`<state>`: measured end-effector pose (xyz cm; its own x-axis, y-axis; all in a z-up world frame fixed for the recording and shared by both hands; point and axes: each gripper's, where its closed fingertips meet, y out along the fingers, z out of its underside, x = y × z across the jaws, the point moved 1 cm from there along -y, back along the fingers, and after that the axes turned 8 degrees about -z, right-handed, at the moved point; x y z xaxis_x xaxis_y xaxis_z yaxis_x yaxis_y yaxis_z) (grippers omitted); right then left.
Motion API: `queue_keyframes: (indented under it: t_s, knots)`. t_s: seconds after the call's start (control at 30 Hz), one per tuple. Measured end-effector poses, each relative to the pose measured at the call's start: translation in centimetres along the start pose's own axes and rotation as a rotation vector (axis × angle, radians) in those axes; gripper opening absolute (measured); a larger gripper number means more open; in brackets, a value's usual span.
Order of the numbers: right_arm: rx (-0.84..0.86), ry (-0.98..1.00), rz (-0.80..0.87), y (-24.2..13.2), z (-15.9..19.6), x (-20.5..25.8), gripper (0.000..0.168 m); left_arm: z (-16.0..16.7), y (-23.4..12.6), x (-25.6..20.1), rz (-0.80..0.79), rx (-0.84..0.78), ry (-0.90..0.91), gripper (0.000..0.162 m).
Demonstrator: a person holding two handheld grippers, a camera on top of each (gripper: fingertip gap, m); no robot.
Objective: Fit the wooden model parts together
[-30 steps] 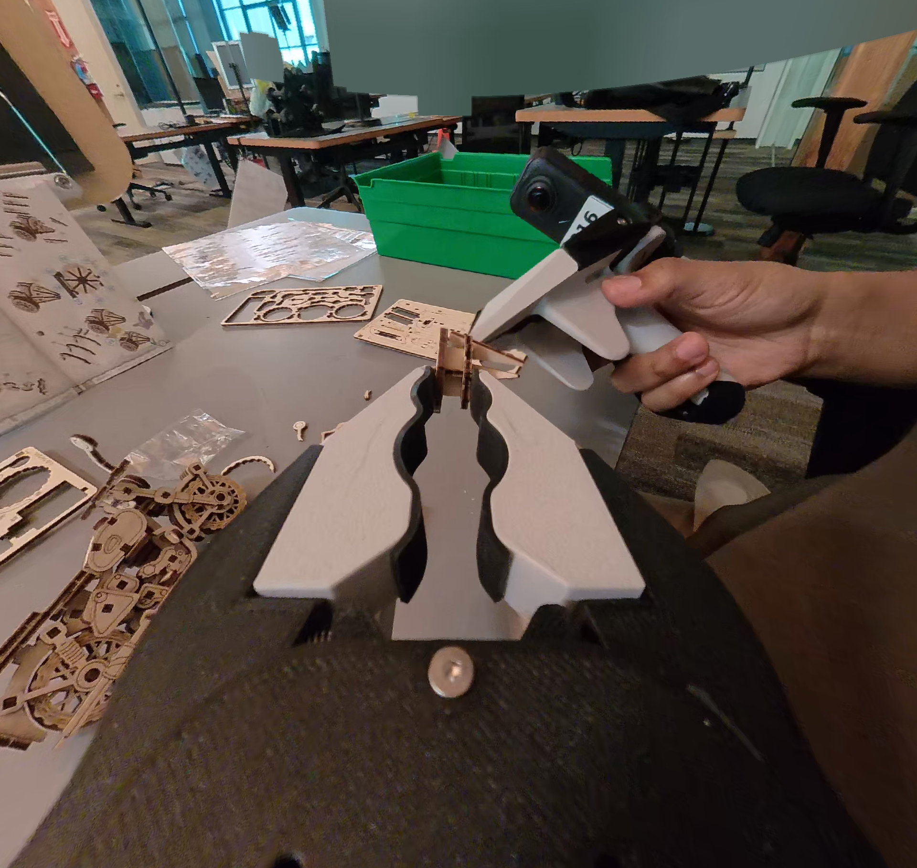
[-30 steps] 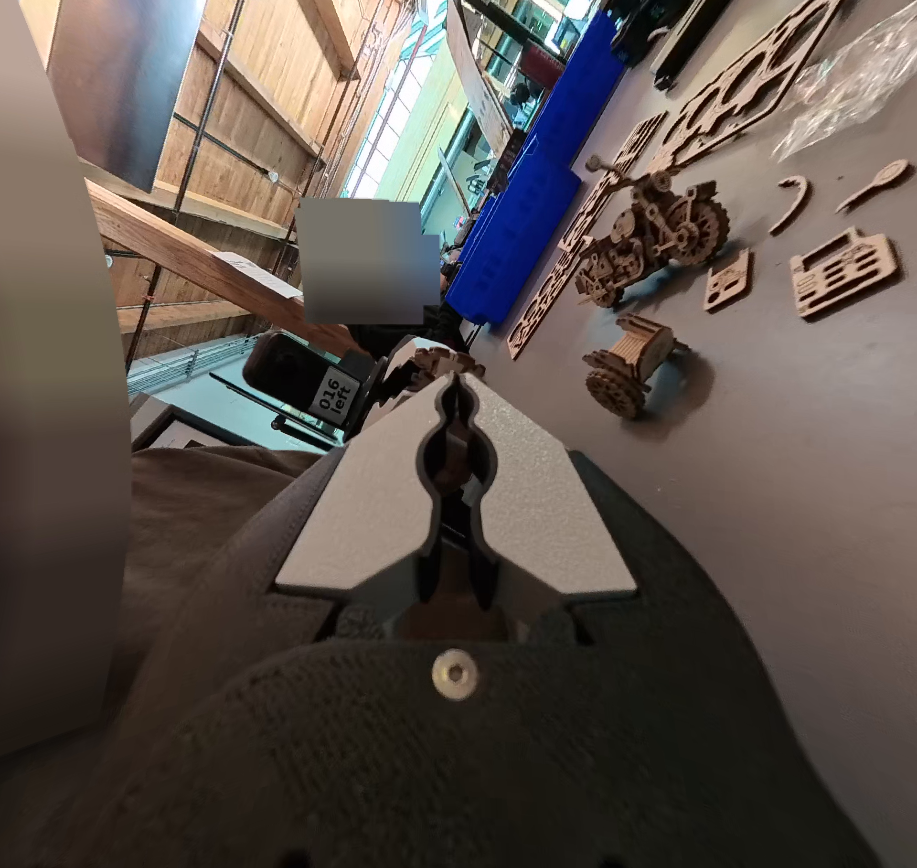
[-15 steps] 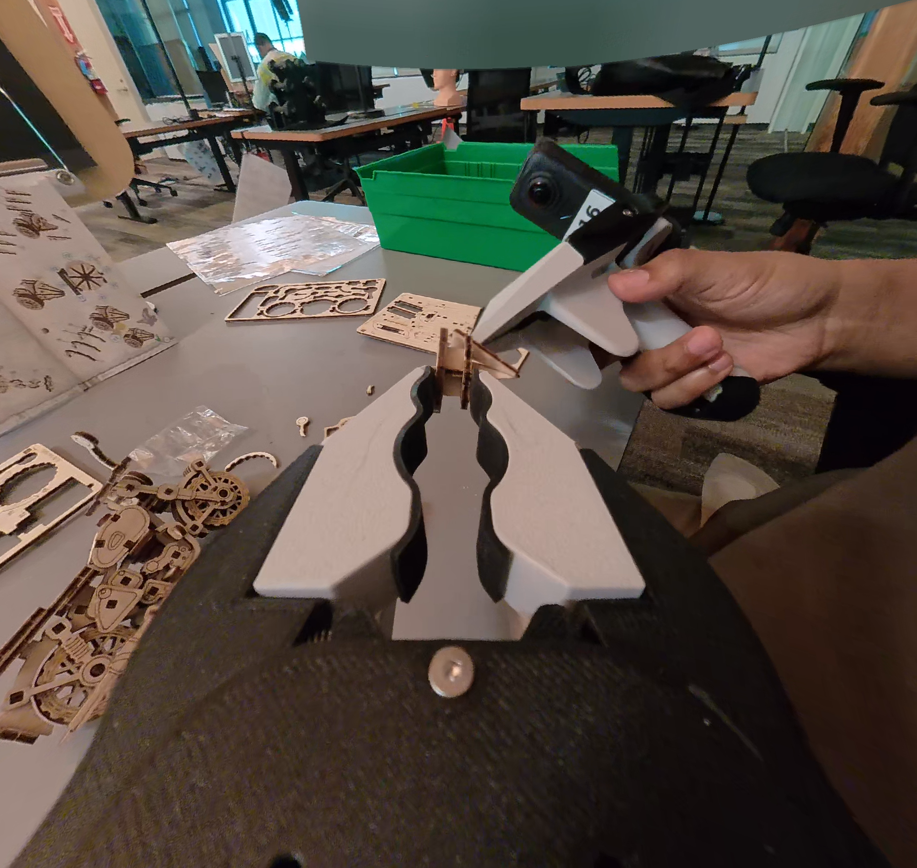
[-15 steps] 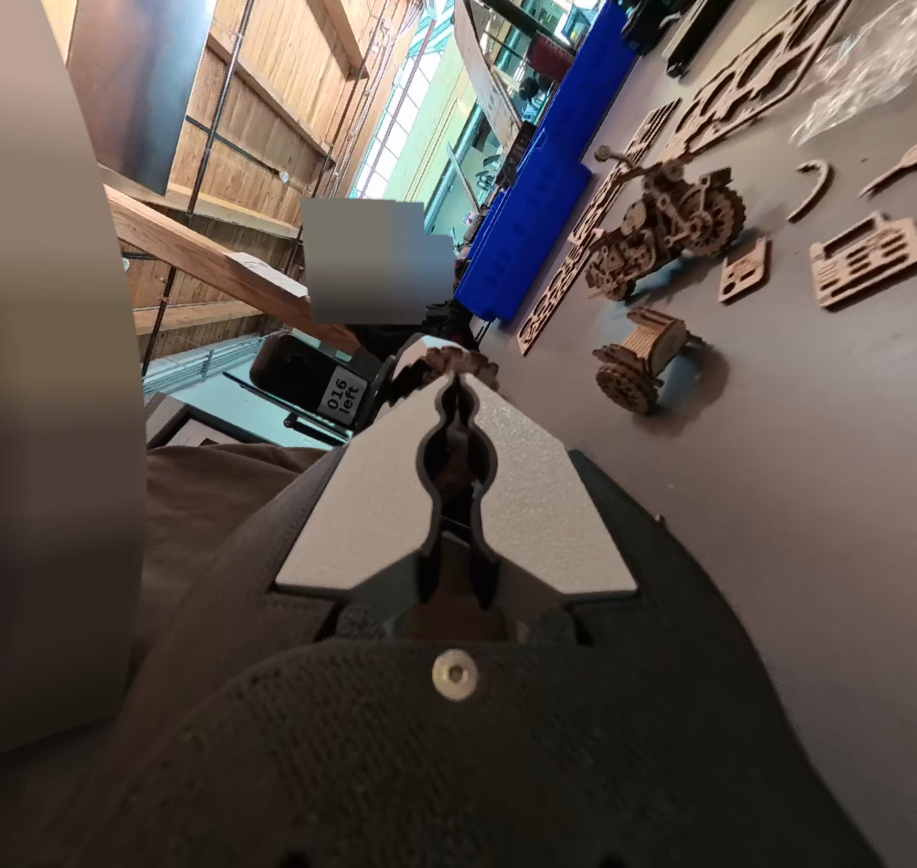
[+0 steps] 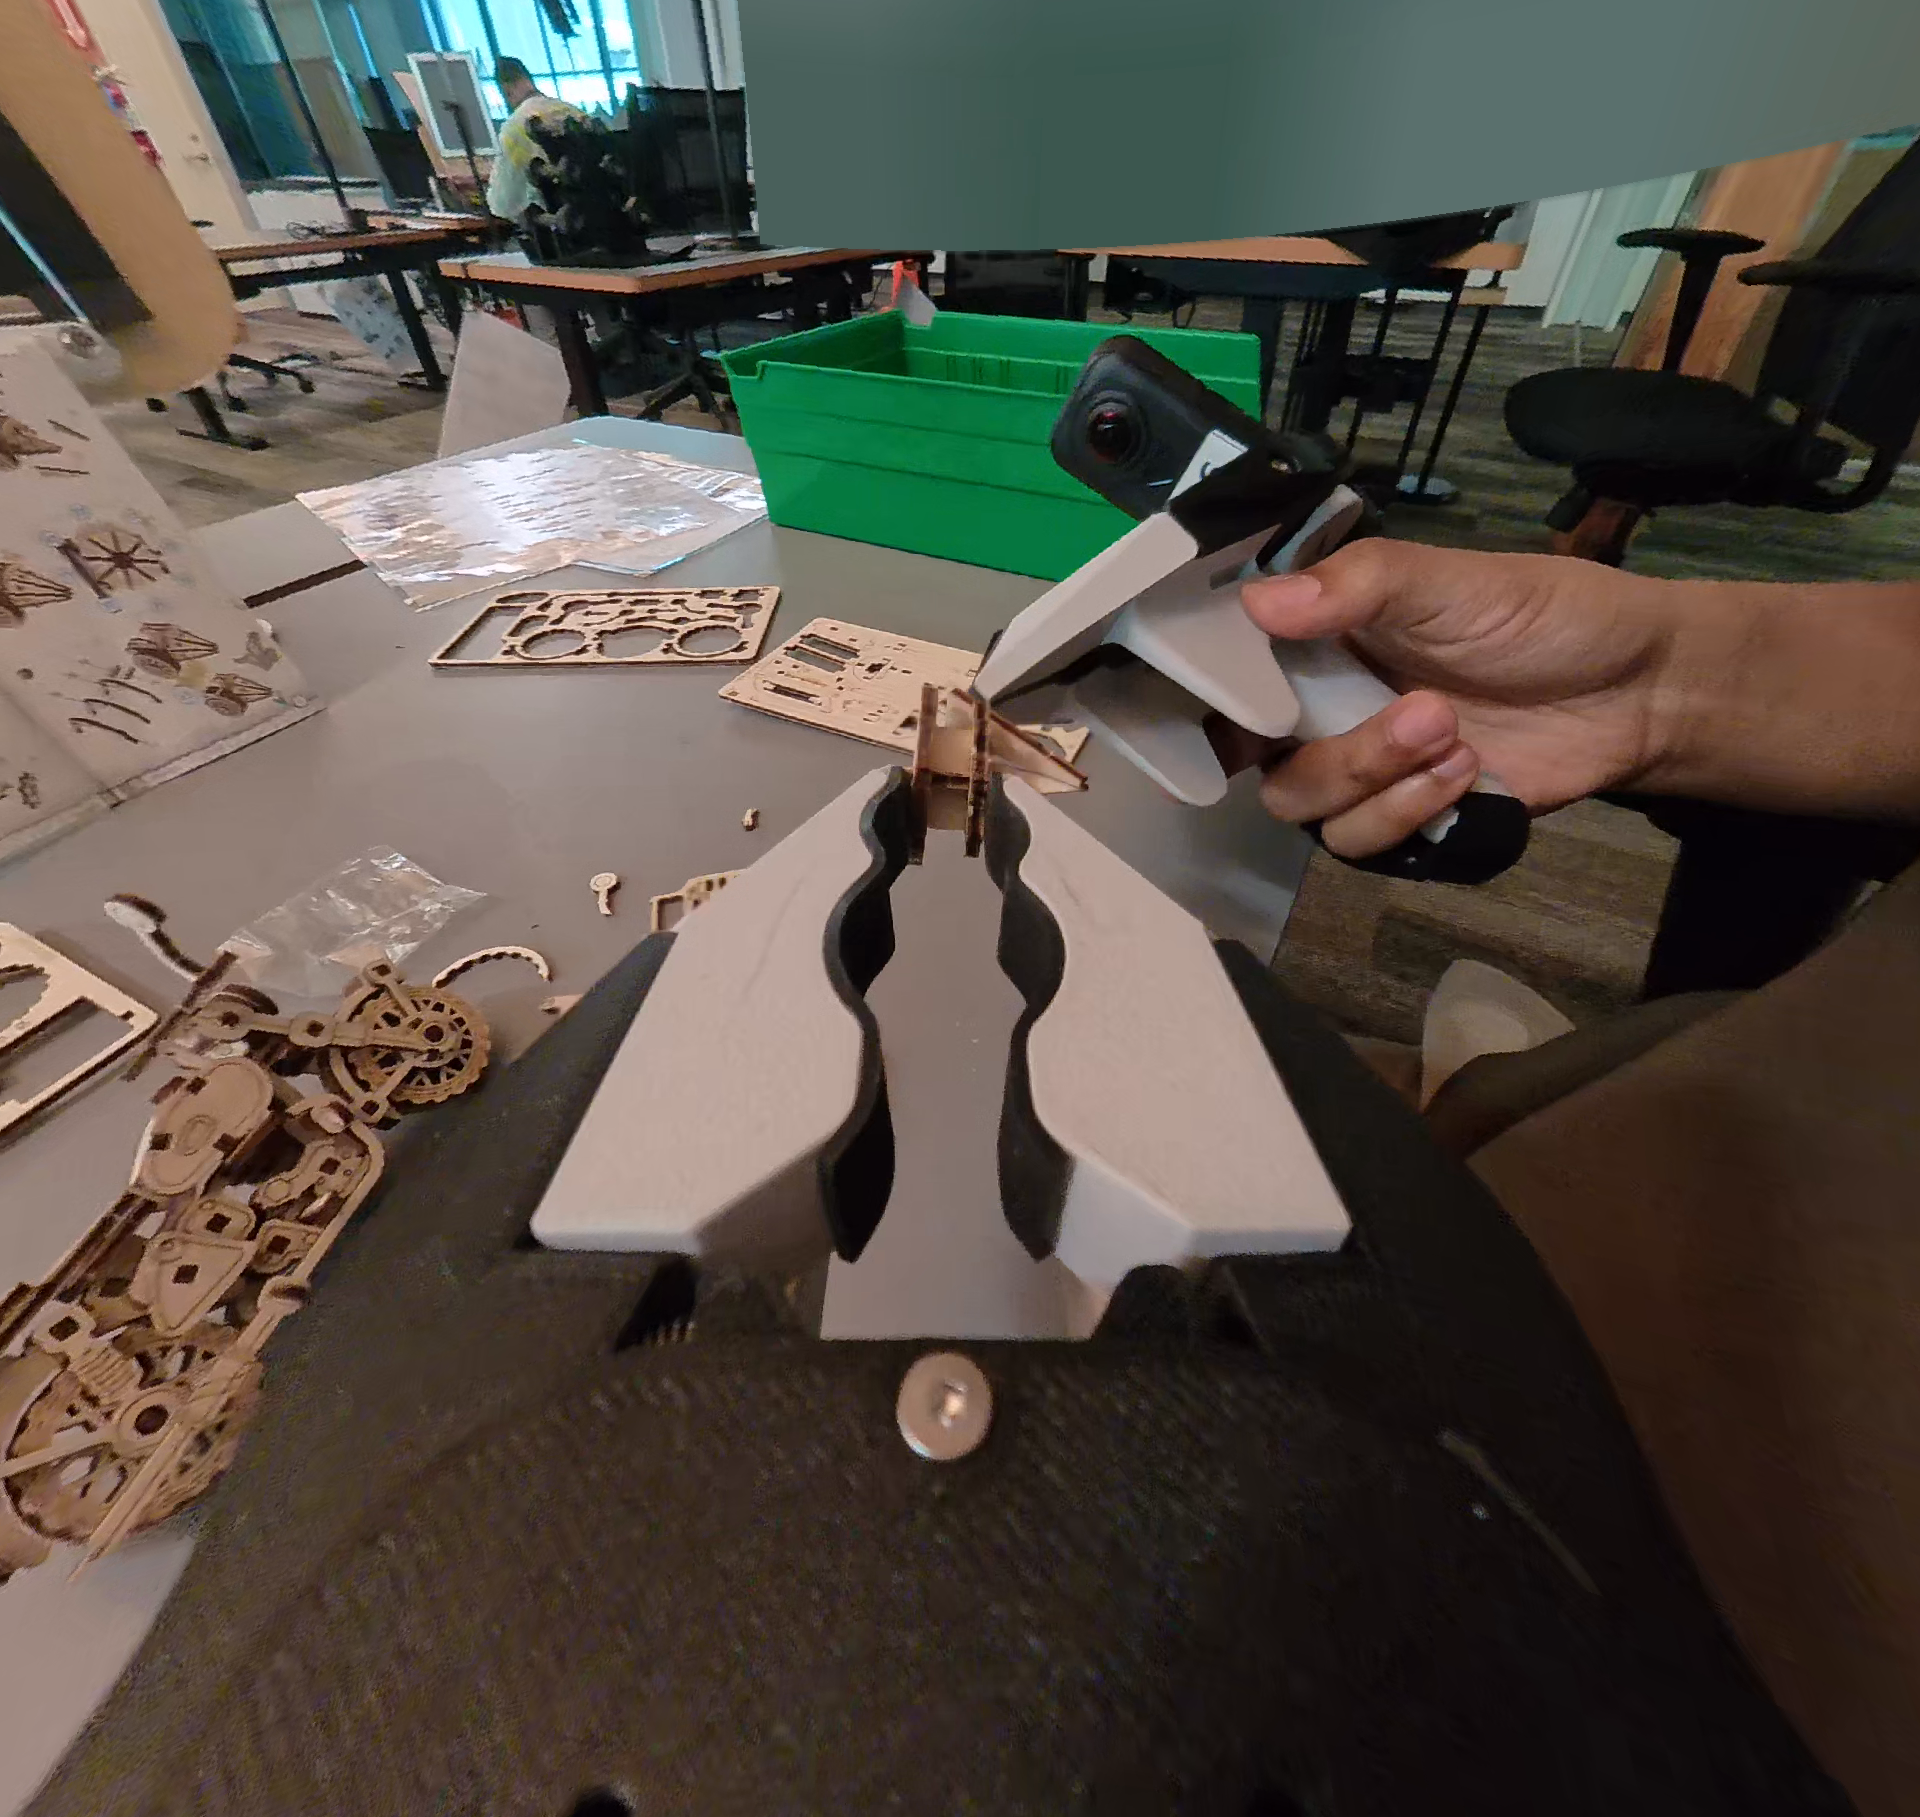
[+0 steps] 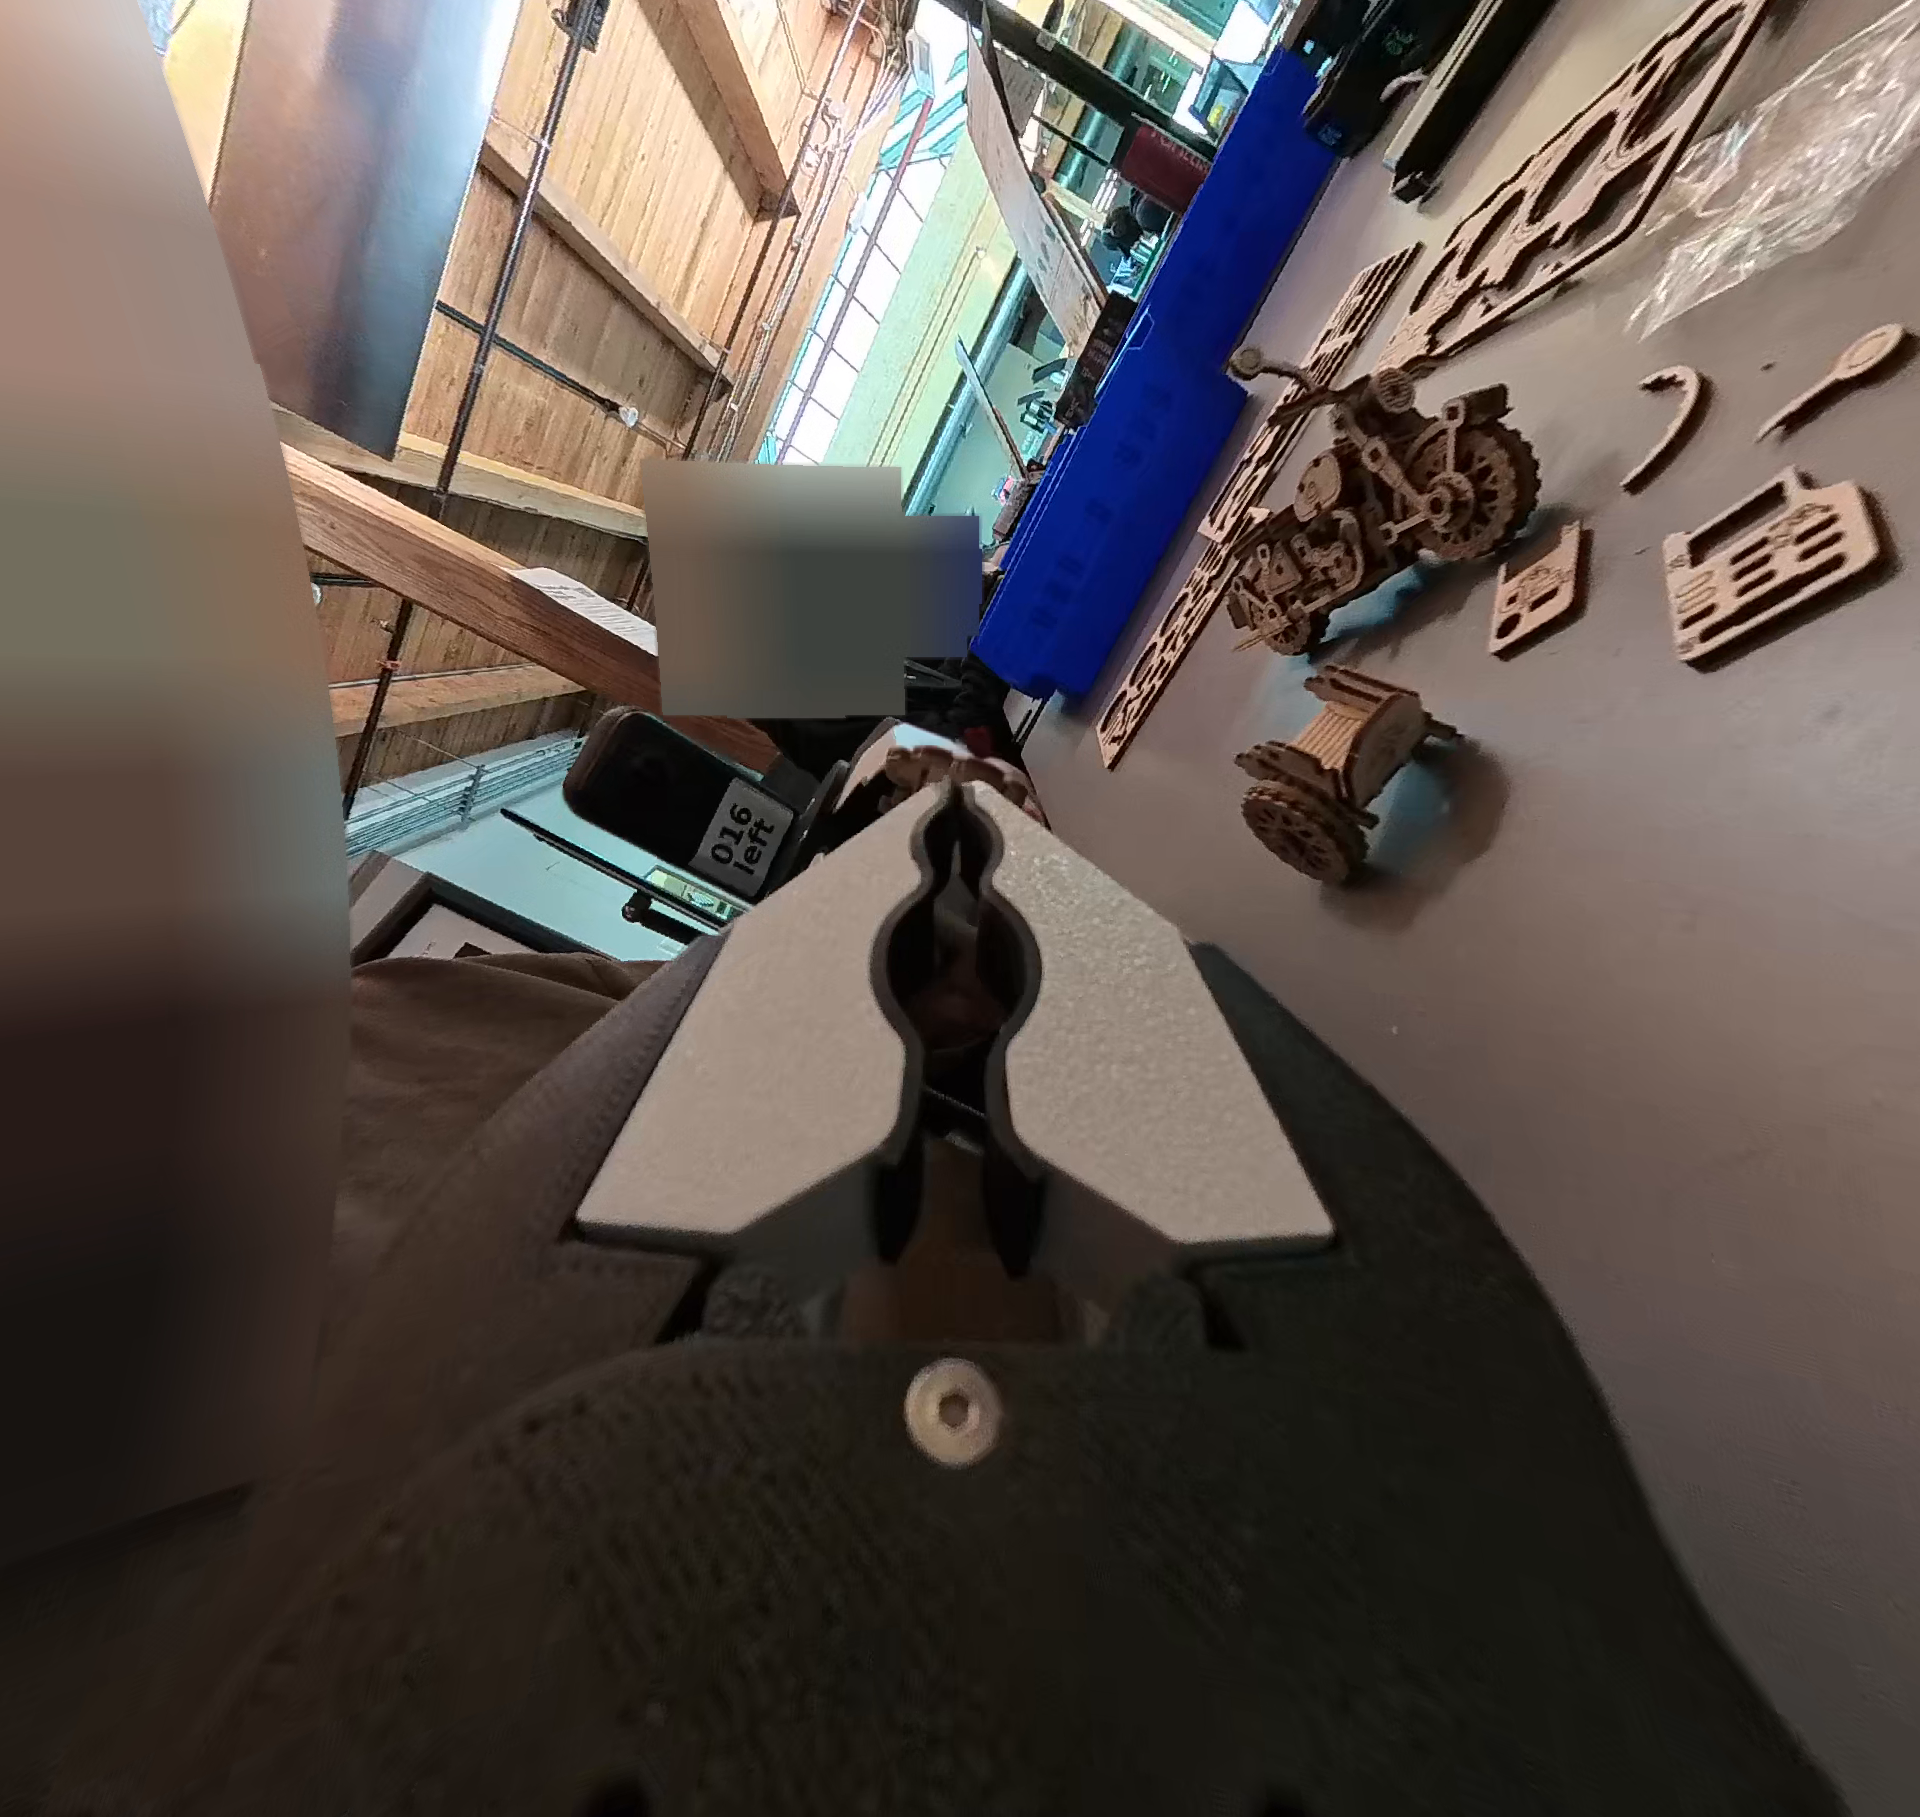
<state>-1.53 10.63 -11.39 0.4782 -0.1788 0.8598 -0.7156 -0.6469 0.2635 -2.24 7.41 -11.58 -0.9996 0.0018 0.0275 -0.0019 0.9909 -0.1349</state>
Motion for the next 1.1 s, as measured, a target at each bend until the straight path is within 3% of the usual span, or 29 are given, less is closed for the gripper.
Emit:
queue_keyframes:
  t_s: [0.33, 0.43, 0.53, 0.63, 0.73, 0.83, 1.1]
  knots:
    - [0.016, -0.018, 0.001, 0.4, 0.4, 0.3, 0.0, -0.2, 0.0, -0.1, 0.057, -0.009, -0.109, 0.011]
    - [-0.002, -0.041, -0.028, 0.3, -0.1, 0.8, 0.0, -0.6, -0.2, -0.2, 0.13, -0.025, -0.257, 0.011]
    - [-0.03, -0.174, -0.047, -0.8, -1.8, 2.2, 0.0, -1.0, -0.4, 0.0, 0.234, -0.041, -0.465, 0.011]
    - [0.054, -0.395, 0.005, -1.0, -1.8, 3.1, 0.009, -1.4, -0.6, 0.0, 0.352, -0.055, -0.643, 0.011]
    - [0.145, -0.585, 0.079, -0.4, -0.9, 3.7, 0.014, -1.5, -0.7, 0.3, 0.41, -0.065, -0.754, 0.011]
    - [0.159, -0.719, 0.16, -0.2, -0.7, 3.9, 0.008, -1.4, -0.6, 0.6, 0.433, -0.064, -0.828, 0.011]
    - [0.179, -0.74, 0.226, 0.4, 0.2, 3.1, 0.007, -1.3, -0.4, -0.4, 0.467, -0.058, -0.88, 0.011]
